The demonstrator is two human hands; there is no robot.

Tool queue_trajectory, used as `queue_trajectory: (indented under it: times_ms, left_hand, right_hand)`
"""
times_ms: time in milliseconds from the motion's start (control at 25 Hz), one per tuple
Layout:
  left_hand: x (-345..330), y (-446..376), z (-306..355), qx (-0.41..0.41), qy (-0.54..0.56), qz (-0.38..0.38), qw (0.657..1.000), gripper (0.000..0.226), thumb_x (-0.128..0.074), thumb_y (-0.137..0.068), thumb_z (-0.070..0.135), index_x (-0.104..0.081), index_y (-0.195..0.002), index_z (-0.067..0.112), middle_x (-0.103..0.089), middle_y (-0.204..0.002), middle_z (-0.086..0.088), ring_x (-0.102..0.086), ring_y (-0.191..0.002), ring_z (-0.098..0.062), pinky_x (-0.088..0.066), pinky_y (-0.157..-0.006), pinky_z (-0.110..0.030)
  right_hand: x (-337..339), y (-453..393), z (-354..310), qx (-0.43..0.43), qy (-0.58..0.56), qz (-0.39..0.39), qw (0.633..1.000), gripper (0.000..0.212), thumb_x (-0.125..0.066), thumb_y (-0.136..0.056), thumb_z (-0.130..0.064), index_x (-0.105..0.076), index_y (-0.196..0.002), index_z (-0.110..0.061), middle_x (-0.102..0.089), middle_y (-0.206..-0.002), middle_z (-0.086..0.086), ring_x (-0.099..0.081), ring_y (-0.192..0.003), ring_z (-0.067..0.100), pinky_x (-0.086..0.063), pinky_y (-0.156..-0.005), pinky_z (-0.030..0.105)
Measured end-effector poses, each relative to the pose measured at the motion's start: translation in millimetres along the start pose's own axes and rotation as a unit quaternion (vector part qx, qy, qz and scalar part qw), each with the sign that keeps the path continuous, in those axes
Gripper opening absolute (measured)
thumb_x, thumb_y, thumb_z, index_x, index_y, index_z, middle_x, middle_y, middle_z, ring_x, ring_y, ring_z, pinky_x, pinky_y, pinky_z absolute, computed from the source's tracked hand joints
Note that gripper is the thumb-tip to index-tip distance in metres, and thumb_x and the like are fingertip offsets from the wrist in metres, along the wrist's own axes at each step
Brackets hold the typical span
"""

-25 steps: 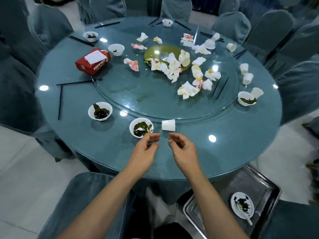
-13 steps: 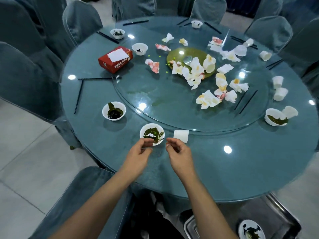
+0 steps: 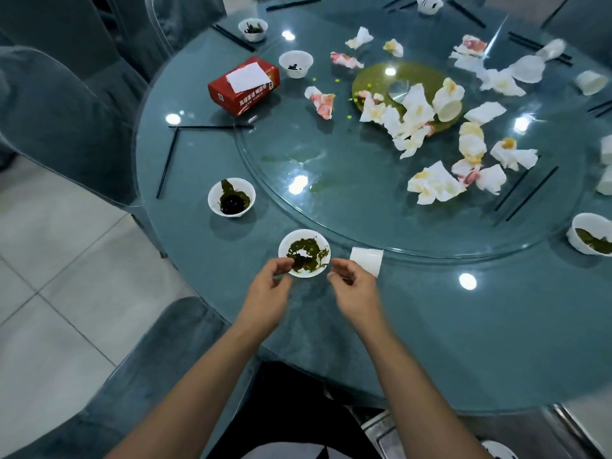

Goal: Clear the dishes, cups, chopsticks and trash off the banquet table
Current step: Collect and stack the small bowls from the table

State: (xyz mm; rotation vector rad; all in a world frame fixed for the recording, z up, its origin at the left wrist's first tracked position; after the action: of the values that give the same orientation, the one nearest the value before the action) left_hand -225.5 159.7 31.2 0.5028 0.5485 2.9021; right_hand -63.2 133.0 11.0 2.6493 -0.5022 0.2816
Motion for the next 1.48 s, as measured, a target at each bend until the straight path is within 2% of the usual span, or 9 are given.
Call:
queue_trajectory:
  times_ms: [160, 320, 520, 600, 720, 880, 1160, 1320, 1480]
  left_hand:
    - [3, -10, -6, 0.016, -0.012, 0.007, 1.000, 0.028, -0.054, -0.100, 0.011, -0.060, -0.123, 0.027, -0.060, -0.109, 0.023, -0.055, -0.080, 0.024, -0.043, -0.065, -0.001]
    - [-1, -21, -12, 0.046, 0.000, 0.001, 0.999, 0.032, -0.055, -0.099, 0.014, -0.056, -0.127, 0.030, -0.058, -0.094, 0.020, -0.057, -0.068, 0.015, -0.044, -0.061, -0.004]
    - [-1, -39, -17, 0.070, -0.008, 0.002, 0.998, 0.044, -0.051, -0.099, 0.015, -0.049, -0.138, 0.033, -0.062, -0.093, 0.010, -0.053, -0.065, -0.004, -0.045, -0.054, -0.016]
    - [-1, -45, -16, 0.077, -0.003, -0.006, 0.997, 0.048, -0.050, -0.099, 0.014, -0.047, -0.143, 0.031, -0.066, -0.105, -0.002, -0.063, -0.077, -0.014, -0.048, -0.065, -0.021]
    - [1, -57, -17, 0.092, -0.010, -0.026, 0.995, 0.049, -0.051, -0.100, 0.016, -0.044, -0.146, 0.032, -0.058, -0.137, -0.012, -0.056, -0.123, -0.034, -0.047, -0.106, -0.046]
    - [5, -68, -17, 0.096, -0.010, -0.047, 0.994, 0.049, -0.052, -0.101, 0.019, -0.042, -0.147, 0.032, -0.054, -0.144, -0.002, -0.050, -0.132, -0.020, -0.038, -0.115, -0.045]
    - [9, -81, -19, 0.107, 0.021, -0.046, 0.993, 0.049, -0.052, -0.100, 0.019, -0.045, -0.146, 0.031, -0.058, -0.136, 0.009, -0.059, -0.118, -0.008, -0.046, -0.101, -0.032]
    - [20, -86, -17, 0.104, 0.048, -0.029, 0.993, 0.045, -0.052, -0.099, 0.019, -0.048, -0.141, 0.034, -0.066, -0.110, 0.011, -0.056, -0.077, 0.001, -0.044, -0.077, -0.026]
    - [37, -93, -11, 0.085, 0.064, -0.003, 0.994, 0.042, -0.052, -0.099, 0.019, -0.049, -0.136, 0.039, -0.066, -0.103, 0.012, -0.052, -0.064, -0.007, -0.042, -0.062, -0.018]
  right_hand:
    - [-6, -11, 2, -0.037, 0.030, -0.030, 0.998, 0.033, -0.067, -0.094, -0.017, -0.065, -0.127, -0.020, -0.070, -0.111, -0.007, -0.065, -0.099, 0.005, -0.048, -0.089, 0.023]
    - [-13, -23, 6, -0.068, 0.064, -0.055, 0.994, 0.042, -0.067, -0.094, -0.022, -0.059, -0.135, -0.026, -0.064, -0.106, -0.019, -0.061, -0.094, -0.003, -0.047, -0.084, 0.021]
    - [-22, -38, 7, -0.102, 0.088, -0.070, 0.988, 0.035, -0.065, -0.092, -0.020, -0.050, -0.113, -0.044, -0.060, -0.097, -0.024, -0.062, -0.096, 0.000, -0.045, -0.084, 0.025]
    - [-26, -41, 6, -0.106, 0.089, -0.076, 0.987, 0.031, -0.064, -0.091, -0.018, -0.053, -0.110, -0.041, -0.065, -0.108, -0.017, -0.065, -0.103, 0.006, -0.047, -0.087, 0.028]
    - [-32, -48, 4, -0.101, 0.104, -0.084, 0.986, 0.038, -0.065, -0.091, -0.017, -0.057, -0.126, -0.030, -0.066, -0.122, -0.007, -0.064, -0.113, 0.014, -0.049, -0.101, 0.035]
    - [-37, -55, -2, -0.114, 0.126, -0.079, 0.982, 0.047, -0.063, -0.090, -0.016, -0.055, -0.135, -0.025, -0.065, -0.127, -0.002, -0.061, -0.118, 0.018, -0.046, -0.107, 0.043]
    - [-46, -64, -8, -0.114, 0.129, -0.073, 0.982, 0.048, -0.064, -0.089, -0.018, -0.056, -0.134, -0.032, -0.068, -0.120, -0.012, -0.064, -0.112, 0.012, -0.049, -0.102, 0.036]
    - [-55, -68, -16, -0.098, 0.117, -0.068, 0.986, 0.046, -0.064, -0.089, -0.017, -0.058, -0.131, -0.036, -0.069, -0.113, -0.019, -0.066, -0.105, 0.003, -0.051, -0.100, 0.033]
    - [-69, -78, -32, -0.075, 0.113, -0.072, 0.988, 0.052, -0.065, -0.092, -0.020, -0.053, -0.140, -0.036, -0.067, -0.118, -0.022, -0.063, -0.104, -0.004, -0.050, -0.092, 0.025]
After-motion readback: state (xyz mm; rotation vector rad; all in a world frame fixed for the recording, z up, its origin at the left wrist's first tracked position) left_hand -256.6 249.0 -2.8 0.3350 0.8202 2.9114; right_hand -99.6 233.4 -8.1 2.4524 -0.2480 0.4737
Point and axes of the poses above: each hand's wrist, its own y-axis away from the middle knuckle, its own x-axis out of the back of the hand, z = x × y, the point moved 1 cm from there along -y, towards the middle knuckle
